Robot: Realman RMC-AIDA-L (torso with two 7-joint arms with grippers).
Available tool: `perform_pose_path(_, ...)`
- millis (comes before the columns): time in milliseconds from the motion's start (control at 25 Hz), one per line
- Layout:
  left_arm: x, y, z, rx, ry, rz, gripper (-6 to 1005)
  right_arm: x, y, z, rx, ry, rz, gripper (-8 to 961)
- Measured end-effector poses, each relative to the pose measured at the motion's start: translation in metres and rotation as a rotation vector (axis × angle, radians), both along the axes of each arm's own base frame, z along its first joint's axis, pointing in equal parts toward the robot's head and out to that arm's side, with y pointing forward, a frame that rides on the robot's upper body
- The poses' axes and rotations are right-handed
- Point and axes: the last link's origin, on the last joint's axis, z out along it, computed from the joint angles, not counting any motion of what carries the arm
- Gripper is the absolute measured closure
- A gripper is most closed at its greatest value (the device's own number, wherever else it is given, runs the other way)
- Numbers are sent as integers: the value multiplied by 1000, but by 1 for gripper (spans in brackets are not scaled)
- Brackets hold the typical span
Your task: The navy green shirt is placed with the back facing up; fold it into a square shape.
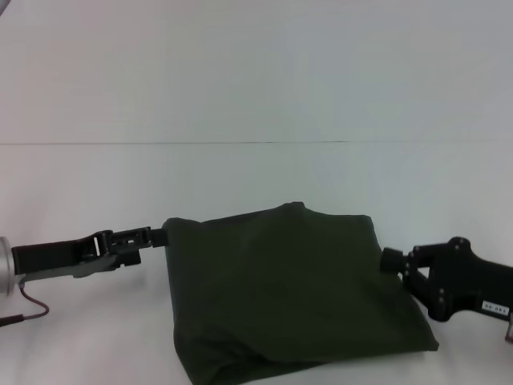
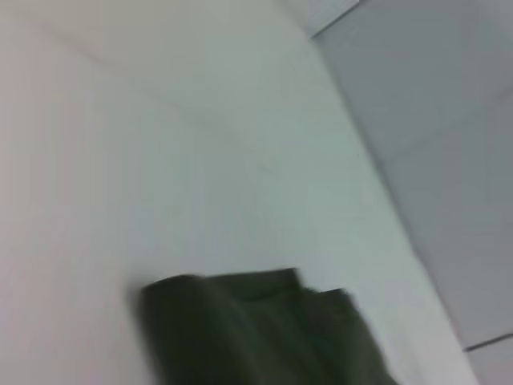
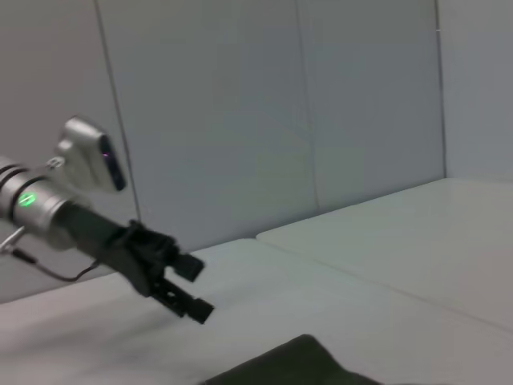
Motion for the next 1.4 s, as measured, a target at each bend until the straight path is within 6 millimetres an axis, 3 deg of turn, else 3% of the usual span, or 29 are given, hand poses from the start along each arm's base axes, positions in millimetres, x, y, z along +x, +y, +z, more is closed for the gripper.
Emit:
perform_pose_path(160,3,15,-9,-67,60,105,131,4,-11,-10,-52,-29,19,954)
perform_pose_path(640,19,34,-40,-107,167,97,139,7,-28,-26,-140,-70,90,954)
perform_pose_path(1400,23,41,-51,-92,226,92,152,1,-29,-30,-170,-67,122,954)
